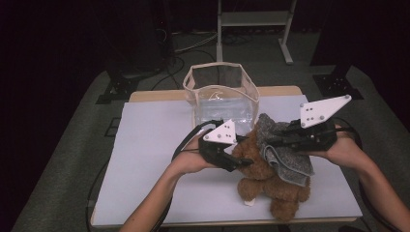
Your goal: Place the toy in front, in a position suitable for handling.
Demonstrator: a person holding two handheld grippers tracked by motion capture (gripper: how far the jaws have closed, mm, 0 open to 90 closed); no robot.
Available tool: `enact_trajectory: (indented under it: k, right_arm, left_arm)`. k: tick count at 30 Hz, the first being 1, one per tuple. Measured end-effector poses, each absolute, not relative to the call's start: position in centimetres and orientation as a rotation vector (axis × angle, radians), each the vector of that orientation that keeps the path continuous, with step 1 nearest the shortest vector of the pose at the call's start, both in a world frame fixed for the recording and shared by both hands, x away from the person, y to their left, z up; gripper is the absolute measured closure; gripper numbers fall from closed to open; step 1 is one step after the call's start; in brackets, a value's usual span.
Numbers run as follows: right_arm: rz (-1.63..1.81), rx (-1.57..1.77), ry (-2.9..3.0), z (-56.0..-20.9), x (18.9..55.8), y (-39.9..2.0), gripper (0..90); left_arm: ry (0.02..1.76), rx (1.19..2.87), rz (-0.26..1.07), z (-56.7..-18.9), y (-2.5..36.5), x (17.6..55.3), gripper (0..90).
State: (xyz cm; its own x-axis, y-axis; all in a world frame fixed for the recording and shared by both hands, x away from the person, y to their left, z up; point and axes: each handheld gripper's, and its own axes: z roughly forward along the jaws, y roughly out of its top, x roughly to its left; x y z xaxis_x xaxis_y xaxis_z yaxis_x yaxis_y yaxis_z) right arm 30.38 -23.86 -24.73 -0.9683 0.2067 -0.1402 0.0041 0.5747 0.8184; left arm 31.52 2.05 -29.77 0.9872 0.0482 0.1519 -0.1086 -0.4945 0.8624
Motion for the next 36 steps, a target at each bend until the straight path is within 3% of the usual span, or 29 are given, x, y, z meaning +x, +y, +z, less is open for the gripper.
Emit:
enact_trajectory:
  k: [7, 16, 25, 36]
  right_arm:
    - [1.317, 0.086, 2.619, -24.3, 29.9, -21.6, 79.1]
    - [1.316, 0.180, 2.598, -24.7, 30.3, -24.3, 79.2]
    - [1.286, 0.077, 2.628, -24.7, 30.2, -21.3, 79.2]
    - [1.315, 0.202, 2.576, -24.6, 30.8, -24.7, 79.2]
  left_arm:
    - [-0.069, 2.102, 0.209, -29.5, 1.0, 31.4, 38.2]
    - [-0.051, 2.102, 0.200, -29.8, 0.9, 31.7, 38.1]
    - [-0.075, 2.110, 0.200, -29.6, 0.4, 31.4, 38.0]
    - [-0.084, 2.106, 0.193, -29.7, 0.6, 31.1, 38.1]
